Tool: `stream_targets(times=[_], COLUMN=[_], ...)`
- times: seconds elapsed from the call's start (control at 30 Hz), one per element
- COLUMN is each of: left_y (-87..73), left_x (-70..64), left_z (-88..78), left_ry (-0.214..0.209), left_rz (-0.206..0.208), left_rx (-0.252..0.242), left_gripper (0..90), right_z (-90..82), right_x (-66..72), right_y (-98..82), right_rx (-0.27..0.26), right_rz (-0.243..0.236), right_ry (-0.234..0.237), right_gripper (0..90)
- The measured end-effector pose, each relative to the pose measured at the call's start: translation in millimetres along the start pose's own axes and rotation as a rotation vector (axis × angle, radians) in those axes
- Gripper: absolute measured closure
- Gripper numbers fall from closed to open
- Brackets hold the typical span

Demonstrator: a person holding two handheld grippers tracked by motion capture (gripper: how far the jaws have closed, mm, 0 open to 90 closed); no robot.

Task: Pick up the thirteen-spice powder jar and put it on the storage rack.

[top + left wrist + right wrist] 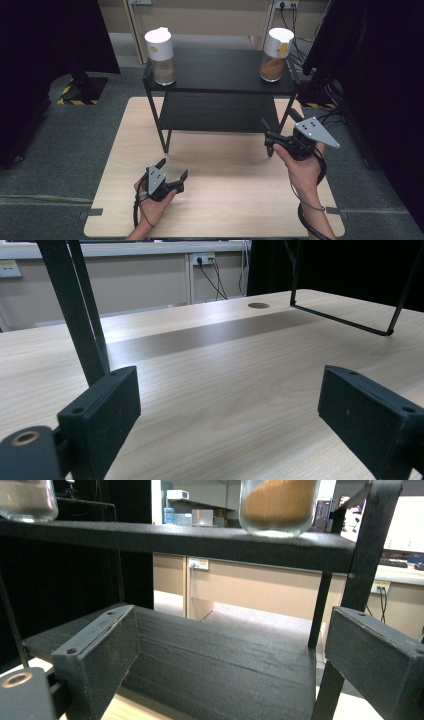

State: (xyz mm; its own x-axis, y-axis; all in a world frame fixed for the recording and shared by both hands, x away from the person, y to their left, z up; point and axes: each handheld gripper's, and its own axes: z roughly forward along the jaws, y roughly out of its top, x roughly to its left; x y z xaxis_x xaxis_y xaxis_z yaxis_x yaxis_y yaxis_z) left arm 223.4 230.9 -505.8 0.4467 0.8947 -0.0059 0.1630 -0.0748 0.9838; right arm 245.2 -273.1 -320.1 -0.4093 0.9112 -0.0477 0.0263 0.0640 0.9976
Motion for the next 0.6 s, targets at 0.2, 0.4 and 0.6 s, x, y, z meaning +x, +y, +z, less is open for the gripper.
stream_targets(times=[0.2,0.4,0.6], left_y=[-0.1,-0.2,-0.3], left_x=[0.0,0.0,-0.3], left_z=[0.0,0.0,0.2], left_ry=[0.0,0.001,0.001], left_rz=[-0.001,-0.001,-0.003], left_rx=[-0.001,-0.001,-0.002], left_gripper=[9.7,9.7,9.7], right_z=[-2.3,-4.7,-8.0], right_x=[0.1,-0.1,-0.9], right_y=[-8.9,-20.6,-29.7], right_rx=[0.018,0.04,0.053], right_rz=[0.0,0.006,0.015], right_ry=[0.003,0.006,0.005], right_gripper=[7.5,7.5,7.5])
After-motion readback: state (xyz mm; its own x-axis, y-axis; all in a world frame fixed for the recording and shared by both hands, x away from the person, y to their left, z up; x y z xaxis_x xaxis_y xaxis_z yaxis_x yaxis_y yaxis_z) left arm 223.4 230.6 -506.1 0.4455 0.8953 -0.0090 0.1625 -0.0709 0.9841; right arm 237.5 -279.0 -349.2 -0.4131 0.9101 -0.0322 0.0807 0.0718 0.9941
